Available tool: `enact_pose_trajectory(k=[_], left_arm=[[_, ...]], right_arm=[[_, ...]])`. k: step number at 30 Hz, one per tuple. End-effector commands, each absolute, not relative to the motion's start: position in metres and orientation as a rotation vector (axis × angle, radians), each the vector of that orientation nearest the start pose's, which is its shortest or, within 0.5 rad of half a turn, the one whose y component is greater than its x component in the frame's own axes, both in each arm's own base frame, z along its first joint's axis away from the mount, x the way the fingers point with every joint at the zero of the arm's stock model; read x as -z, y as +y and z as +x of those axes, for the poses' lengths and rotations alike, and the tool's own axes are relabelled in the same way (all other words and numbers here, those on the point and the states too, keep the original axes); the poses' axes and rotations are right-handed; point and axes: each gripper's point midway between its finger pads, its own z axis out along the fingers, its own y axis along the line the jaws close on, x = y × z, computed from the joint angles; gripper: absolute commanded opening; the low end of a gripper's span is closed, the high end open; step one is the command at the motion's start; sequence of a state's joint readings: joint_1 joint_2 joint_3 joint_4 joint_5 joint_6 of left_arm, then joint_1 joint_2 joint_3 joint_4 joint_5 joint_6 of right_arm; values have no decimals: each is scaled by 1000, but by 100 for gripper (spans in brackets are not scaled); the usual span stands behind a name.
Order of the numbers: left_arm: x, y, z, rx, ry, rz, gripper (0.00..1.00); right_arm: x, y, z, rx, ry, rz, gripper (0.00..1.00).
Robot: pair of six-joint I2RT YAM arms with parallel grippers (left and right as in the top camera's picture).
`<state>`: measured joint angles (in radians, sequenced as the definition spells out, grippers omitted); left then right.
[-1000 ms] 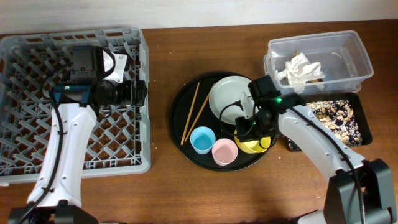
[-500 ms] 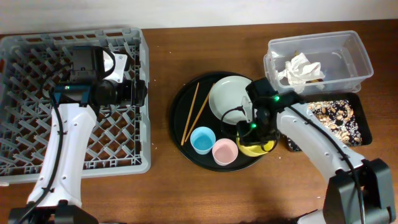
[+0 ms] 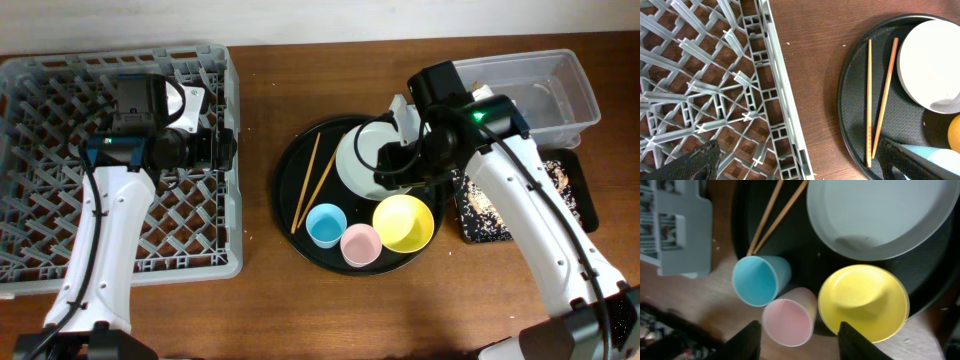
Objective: Sort waste into correct bins and load items into the dishwasher rack
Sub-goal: 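Return the yellow bowl to the round tray and release it, then grasp the pink cup with the right gripper and lift it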
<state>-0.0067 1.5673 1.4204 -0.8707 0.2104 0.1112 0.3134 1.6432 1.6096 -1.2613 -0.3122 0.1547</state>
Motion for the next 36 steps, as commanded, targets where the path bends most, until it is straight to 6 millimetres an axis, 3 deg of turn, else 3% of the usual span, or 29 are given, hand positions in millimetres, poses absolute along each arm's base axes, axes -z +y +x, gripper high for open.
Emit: enact_pose_trajectory(k=[1, 7, 12, 17, 22, 32, 36], left_arm=[[-208, -42, 398, 245, 2524, 234, 99], [-208, -42, 398, 245, 2524, 234, 99], [-209, -43, 399, 245, 2523, 235, 99], [-209, -36, 402, 196, 2519, 221, 99], [-209, -36, 402, 196, 2518, 221, 99], [-209, -36, 402, 195, 2517, 221, 99], [-209, -36, 402, 195, 2515, 221, 99]], right_arm=[[-198, 171, 307, -583, 2902, -341, 54], [-155, 171, 281, -505, 3024, -372, 52], [-117, 166, 266, -492, 3106, -278, 37], [-89, 169, 252, -464, 3156, -193, 29], [-75, 163, 250, -355, 3164, -116, 26], [-67, 161, 254, -323, 3144, -66, 22], [-65, 160, 252, -326, 3151, -54, 11]])
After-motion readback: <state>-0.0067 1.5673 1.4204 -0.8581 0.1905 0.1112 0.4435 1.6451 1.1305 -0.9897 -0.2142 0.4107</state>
